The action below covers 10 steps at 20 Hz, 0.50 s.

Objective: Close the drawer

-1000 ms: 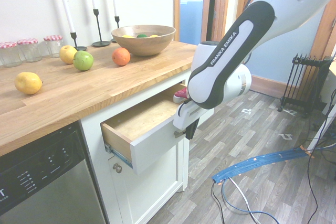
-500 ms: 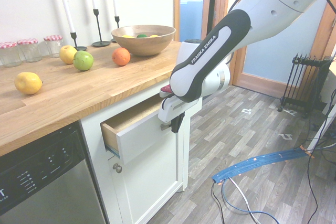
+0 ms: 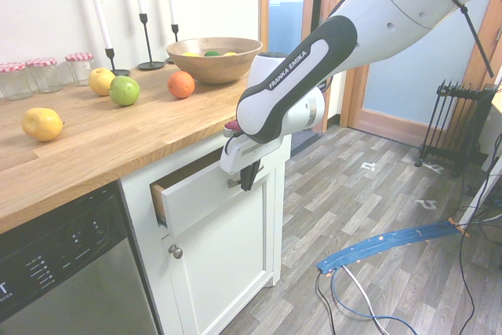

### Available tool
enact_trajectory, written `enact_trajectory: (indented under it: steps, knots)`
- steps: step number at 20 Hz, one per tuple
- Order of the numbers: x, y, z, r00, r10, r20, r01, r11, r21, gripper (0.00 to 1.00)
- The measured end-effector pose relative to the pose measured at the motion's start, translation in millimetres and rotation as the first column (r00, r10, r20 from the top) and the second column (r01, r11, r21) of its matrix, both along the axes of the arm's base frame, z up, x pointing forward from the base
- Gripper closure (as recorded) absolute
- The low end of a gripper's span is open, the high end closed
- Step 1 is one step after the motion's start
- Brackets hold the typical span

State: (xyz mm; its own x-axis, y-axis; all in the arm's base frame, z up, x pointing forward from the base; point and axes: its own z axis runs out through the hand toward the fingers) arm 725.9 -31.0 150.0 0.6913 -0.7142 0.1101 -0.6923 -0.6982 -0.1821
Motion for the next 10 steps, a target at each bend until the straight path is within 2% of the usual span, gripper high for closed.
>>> enact_trajectory:
  steps: [10]
  knots:
    - [23.7,0.2,-16.5,1.000,-0.009,-0.013,0.009,1.000,-0.001,1.00]
